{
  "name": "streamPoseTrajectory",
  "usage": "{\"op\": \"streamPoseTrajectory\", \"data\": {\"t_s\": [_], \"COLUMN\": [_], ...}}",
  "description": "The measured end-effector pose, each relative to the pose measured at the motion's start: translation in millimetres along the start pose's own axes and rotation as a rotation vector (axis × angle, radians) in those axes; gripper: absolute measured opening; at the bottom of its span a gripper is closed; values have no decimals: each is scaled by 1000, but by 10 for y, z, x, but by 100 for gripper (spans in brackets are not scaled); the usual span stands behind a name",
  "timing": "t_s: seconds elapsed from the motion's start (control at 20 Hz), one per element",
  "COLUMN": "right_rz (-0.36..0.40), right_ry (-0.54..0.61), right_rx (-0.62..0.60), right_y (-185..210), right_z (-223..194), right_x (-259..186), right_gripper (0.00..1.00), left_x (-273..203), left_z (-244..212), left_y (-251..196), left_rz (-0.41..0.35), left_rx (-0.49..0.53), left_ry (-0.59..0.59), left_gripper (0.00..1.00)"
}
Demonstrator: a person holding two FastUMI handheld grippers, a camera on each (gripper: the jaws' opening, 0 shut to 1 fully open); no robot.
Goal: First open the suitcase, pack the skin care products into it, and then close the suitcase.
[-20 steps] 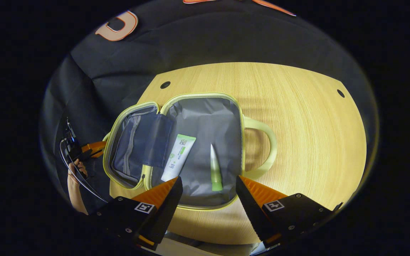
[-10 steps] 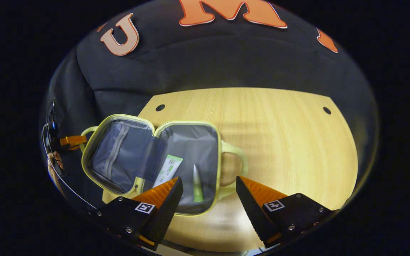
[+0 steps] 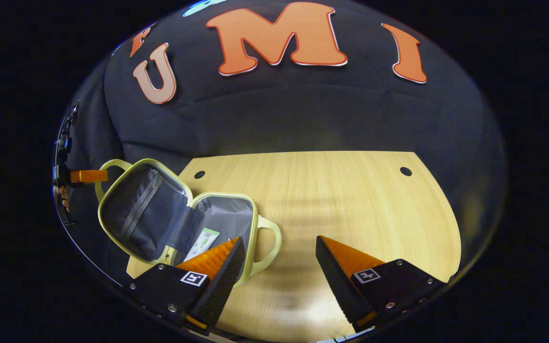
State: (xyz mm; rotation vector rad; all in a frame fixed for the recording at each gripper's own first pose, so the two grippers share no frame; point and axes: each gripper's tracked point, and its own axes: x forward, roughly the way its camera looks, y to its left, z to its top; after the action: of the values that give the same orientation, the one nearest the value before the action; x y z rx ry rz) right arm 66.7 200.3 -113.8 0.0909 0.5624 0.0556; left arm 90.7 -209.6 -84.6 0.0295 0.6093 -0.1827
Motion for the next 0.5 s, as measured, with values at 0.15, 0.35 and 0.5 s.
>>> {"op": "streamPoseTrajectory", "data": {"t_s": [0.15,0.35,0.5], "right_rz": [-4,-11,-26], "right_ry": [-30,-45,-36], "right_rx": [12,31,32], "right_y": [-267,-662,-985], "right_z": [56,73,60], "right_x": [-147,-276,-309], "right_gripper": [96,96,95], "left_x": [19,115,266], "left_z": [61,45,-21], "left_y": [-563,-1251,-1673], "left_rz": [-52,-113,-144], "left_rx": [39,46,68], "left_ry": [-13,2,22], "left_gripper": [8,8,8]}}
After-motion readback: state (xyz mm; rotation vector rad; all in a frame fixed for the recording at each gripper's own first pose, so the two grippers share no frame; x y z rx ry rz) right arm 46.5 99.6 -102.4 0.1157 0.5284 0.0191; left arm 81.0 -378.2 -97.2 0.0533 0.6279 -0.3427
